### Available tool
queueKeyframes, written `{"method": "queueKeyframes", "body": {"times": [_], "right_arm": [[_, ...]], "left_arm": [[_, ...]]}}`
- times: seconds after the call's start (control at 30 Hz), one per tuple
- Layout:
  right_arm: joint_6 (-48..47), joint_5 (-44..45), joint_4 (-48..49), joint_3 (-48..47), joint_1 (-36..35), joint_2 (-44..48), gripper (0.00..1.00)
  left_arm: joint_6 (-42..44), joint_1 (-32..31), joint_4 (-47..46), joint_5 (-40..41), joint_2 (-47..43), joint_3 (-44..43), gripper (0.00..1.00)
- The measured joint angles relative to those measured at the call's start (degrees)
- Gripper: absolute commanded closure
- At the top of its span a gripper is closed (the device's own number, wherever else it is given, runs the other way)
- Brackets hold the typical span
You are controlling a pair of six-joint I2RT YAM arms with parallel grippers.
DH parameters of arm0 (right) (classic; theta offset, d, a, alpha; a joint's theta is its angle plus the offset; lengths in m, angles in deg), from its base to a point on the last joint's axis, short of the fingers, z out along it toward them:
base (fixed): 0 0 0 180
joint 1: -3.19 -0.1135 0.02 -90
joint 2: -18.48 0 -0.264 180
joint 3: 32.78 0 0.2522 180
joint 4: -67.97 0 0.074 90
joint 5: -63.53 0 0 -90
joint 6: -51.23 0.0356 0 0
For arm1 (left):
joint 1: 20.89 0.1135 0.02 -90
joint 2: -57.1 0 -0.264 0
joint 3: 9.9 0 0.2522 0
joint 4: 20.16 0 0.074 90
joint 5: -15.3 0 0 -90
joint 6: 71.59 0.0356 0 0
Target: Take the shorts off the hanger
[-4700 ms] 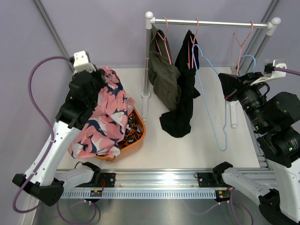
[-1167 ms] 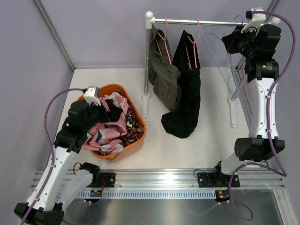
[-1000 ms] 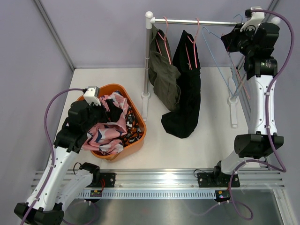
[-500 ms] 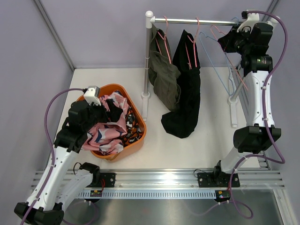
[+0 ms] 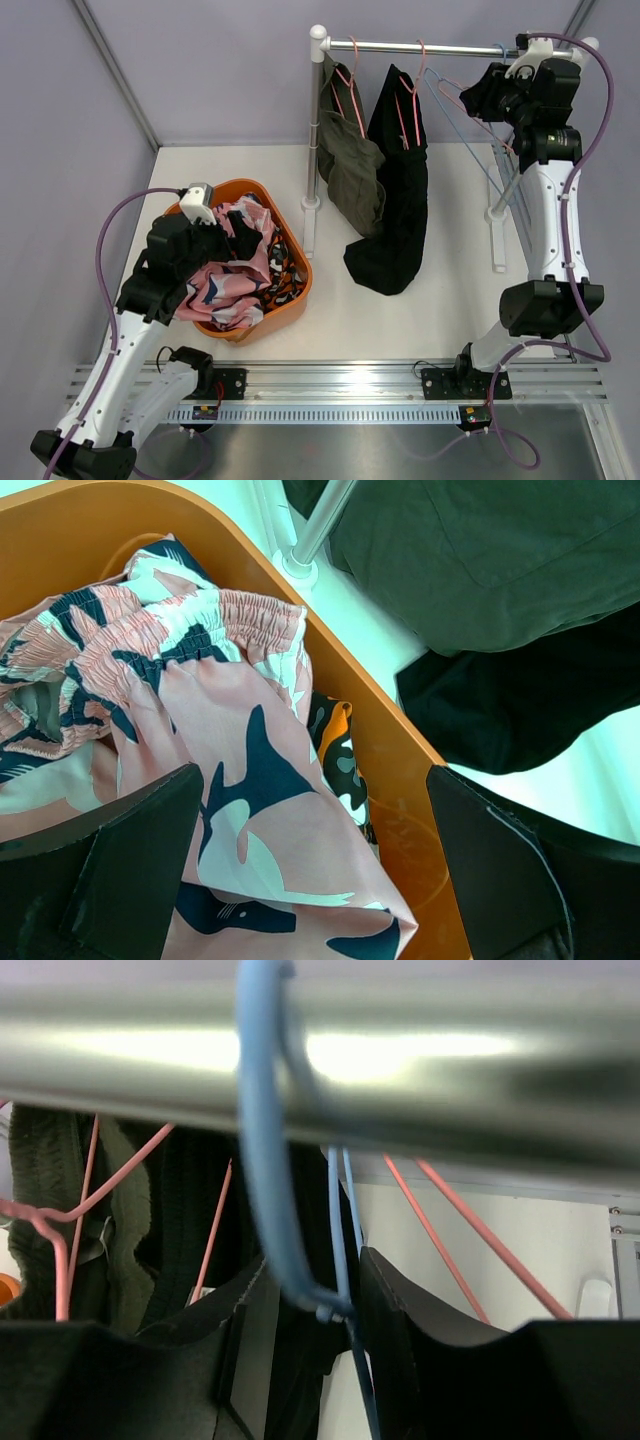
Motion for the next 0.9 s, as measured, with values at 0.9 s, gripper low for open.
{"method": "queueKeyframes", "body": {"times": [0.9], "right_arm": [[1.2, 14.8, -2.8, 4.4, -18.9, 15.8, 0.37]], "left_arm": [[0.0, -0.1, 0.0, -0.1, 0.1, 0.0, 0.01]]}}
